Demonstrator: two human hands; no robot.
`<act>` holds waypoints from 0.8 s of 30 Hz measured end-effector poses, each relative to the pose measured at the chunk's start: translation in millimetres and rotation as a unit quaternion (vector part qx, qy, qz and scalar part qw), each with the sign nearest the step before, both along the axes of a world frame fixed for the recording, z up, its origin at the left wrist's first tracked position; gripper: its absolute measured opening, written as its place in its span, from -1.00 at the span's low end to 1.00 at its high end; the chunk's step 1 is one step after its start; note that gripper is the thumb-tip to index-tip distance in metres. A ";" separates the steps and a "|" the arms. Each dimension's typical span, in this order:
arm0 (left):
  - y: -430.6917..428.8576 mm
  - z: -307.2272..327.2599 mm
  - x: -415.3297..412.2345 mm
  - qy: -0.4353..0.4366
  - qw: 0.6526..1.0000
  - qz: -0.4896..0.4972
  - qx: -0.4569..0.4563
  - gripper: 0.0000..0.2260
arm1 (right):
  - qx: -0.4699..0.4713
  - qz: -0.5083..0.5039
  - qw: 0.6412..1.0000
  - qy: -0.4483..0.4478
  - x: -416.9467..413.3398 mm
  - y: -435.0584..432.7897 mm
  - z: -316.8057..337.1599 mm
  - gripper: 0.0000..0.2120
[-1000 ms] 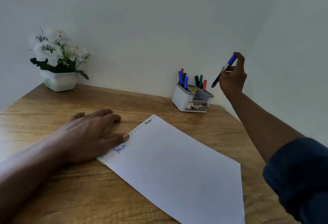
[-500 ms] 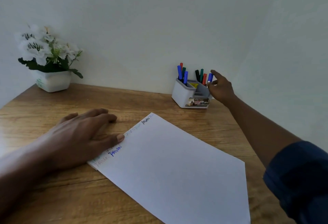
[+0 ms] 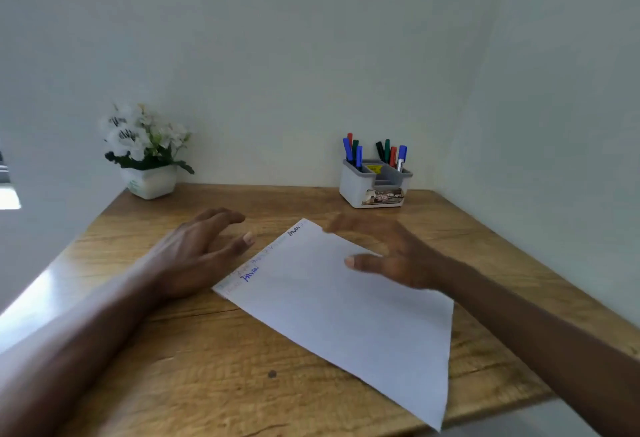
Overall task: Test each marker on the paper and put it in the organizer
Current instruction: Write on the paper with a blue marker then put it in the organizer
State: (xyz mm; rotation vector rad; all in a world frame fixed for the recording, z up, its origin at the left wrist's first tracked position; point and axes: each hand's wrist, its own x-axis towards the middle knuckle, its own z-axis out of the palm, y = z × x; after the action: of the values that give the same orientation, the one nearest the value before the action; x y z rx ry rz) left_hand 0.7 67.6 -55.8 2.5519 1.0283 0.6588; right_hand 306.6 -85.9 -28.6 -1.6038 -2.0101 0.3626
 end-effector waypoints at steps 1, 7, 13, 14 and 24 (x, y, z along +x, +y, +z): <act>-3.7 -0.2 -1.3 -0.007 1.000 0.006 0.007 -0.21 | -0.024 -0.005 1.000 -0.002 -1.4 -4.9 -5.2 -0.55; -27.6 4.2 -14.0 0.016 0.999 0.032 0.004 -0.24 | -0.095 -0.091 0.991 -0.032 -20.0 -22.4 -22.0 -0.52; -30.1 2.7 -15.8 0.069 0.994 0.080 -0.016 -0.27 | -0.045 -0.250 0.961 -0.105 -68.8 -19.0 -32.2 -0.49; -29.7 1.9 -14.3 0.086 0.993 0.081 -0.016 -0.27 | -0.049 -0.263 0.957 -0.110 -74.5 -17.2 -34.0 -0.47; -26.0 -3.9 -11.7 0.137 0.988 0.065 -0.012 -0.18 | -0.028 -0.284 0.936 -0.207 -76.9 -14.0 -32.1 -0.42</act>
State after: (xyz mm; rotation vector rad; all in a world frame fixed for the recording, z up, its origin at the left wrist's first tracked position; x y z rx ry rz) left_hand -11.1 41.6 -59.7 2.6213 1.2923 0.3270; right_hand 229.8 -99.8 -60.7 -2.3495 -1.6981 -0.1527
